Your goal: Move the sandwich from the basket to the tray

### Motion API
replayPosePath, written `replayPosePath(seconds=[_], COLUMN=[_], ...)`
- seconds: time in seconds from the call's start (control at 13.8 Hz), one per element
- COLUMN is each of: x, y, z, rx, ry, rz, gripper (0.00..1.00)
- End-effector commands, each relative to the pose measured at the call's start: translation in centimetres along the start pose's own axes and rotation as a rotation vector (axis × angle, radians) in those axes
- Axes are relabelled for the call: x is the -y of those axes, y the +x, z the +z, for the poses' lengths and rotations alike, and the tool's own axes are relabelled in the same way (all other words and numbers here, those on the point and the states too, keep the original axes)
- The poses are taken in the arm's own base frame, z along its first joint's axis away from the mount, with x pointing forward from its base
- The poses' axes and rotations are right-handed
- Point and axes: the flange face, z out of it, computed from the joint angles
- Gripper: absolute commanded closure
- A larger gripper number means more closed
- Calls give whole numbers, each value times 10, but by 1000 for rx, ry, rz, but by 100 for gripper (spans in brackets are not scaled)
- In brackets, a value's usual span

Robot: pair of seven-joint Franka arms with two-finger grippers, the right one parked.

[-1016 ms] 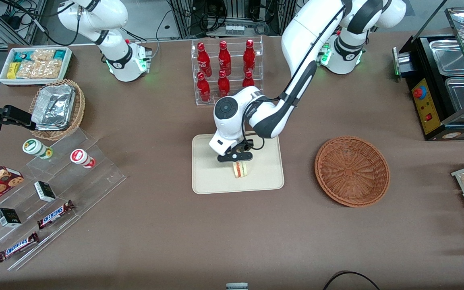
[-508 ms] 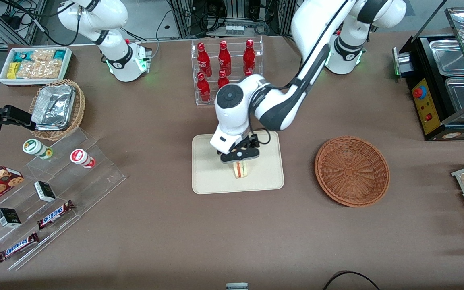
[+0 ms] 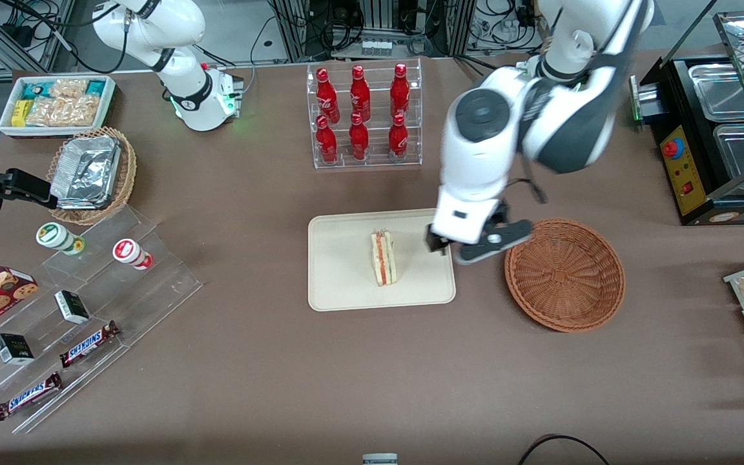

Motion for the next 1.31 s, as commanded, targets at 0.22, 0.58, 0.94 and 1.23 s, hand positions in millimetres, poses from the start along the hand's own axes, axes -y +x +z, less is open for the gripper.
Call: replayPosePath(seconds=[0.22,0.58,0.94,1.23], x=[135,223,278,285], y=[37,62,87,95], z=[-56,-75,-83,-90], rx=[95,110,103,91], ry=[-26,-54,-74,-62], rz=[128,229,304,311], gripper=[0,0,0,0])
